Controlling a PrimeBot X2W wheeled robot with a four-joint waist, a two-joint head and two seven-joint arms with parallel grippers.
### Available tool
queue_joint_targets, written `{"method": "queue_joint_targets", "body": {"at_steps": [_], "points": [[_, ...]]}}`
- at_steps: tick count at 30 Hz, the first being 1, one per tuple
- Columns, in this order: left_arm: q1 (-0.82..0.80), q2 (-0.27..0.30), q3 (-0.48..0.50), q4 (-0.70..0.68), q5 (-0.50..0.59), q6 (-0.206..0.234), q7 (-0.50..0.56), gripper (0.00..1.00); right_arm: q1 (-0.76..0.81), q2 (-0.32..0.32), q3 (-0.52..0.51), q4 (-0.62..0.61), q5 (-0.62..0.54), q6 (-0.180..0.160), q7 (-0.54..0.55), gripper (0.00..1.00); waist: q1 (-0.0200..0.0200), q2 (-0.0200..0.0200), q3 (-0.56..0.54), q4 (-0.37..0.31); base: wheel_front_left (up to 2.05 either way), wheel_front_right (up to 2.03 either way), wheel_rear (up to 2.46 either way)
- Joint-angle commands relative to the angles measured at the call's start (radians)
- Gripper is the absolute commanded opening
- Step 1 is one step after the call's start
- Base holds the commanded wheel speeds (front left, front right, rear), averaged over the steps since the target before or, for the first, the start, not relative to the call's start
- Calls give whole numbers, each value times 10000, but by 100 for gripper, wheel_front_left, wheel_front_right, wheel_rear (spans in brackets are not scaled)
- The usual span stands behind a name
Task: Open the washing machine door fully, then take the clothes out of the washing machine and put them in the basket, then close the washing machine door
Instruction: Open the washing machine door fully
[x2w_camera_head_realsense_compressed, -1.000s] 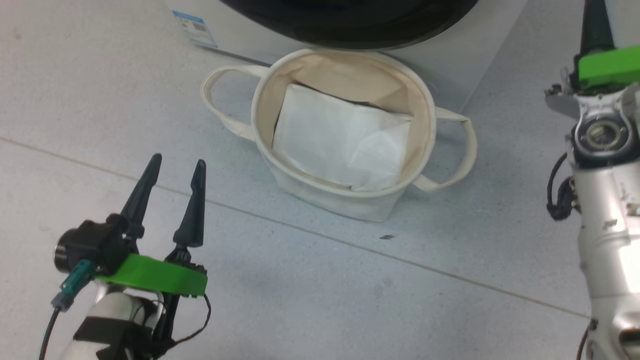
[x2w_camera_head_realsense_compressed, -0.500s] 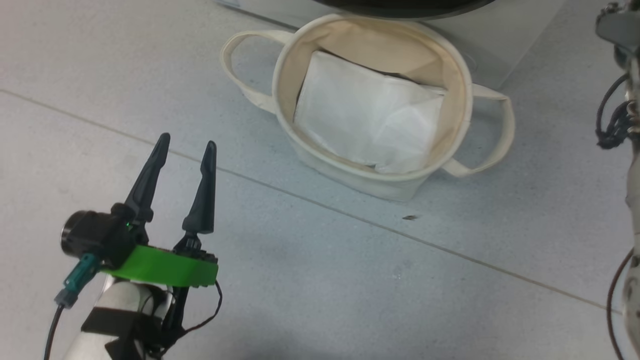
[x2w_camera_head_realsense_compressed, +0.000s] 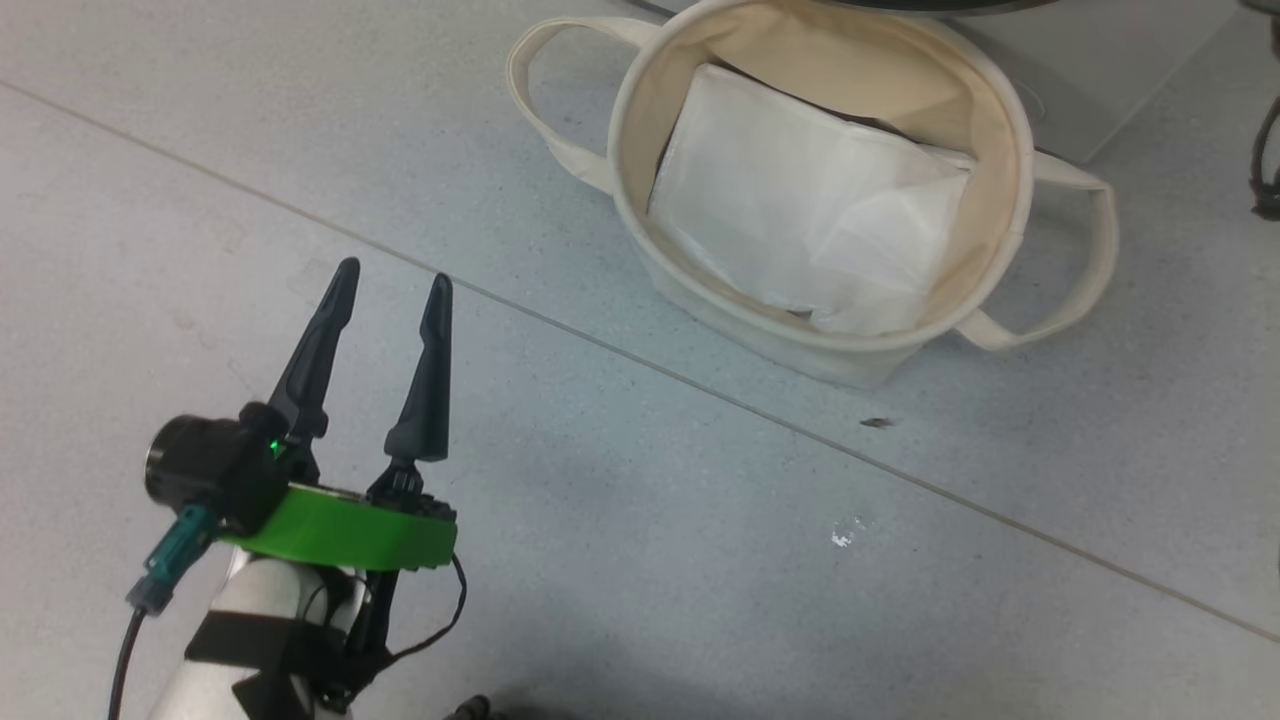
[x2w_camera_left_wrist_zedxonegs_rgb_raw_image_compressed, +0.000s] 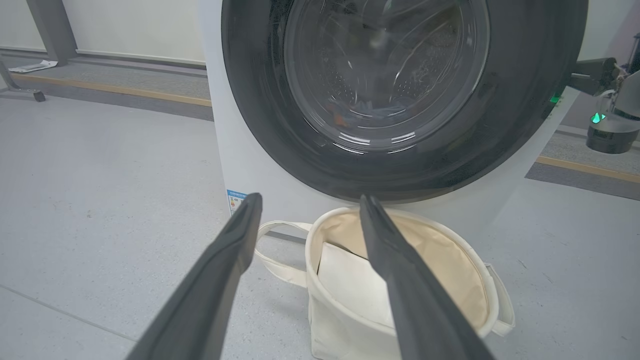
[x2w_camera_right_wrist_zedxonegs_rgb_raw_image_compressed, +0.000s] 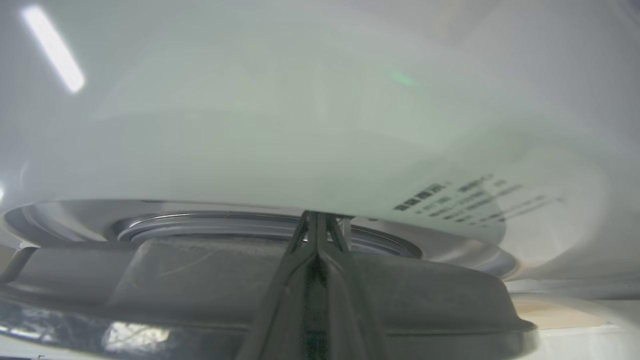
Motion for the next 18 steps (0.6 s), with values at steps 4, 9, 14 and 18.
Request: {"method": "queue_joint_targets", "body": {"at_steps": [4, 9, 14, 18], "points": [[-162, 91, 515, -239, 162, -107, -59, 100, -739, 264, 309, 24, 4, 10, 523, 0, 0, 0, 23, 91, 0, 0, 0], [-38, -37, 591, -90, 288, -209, -59, 100, -712, 376, 744, 113, 87, 10, 1534, 0, 0, 0, -228, -97, 0, 0, 0], [168, -90, 605, 155, 396, -298, -59, 100, -275, 308, 1085, -317, 167, 10, 2442, 0, 0, 0, -671, -515, 0, 0, 0], [262, -91, 627, 322, 414, -338, -59, 100, 118, 399, 1192, -605, 388, 10, 3084, 0, 0, 0, -964, -808, 0, 0, 0]]}}
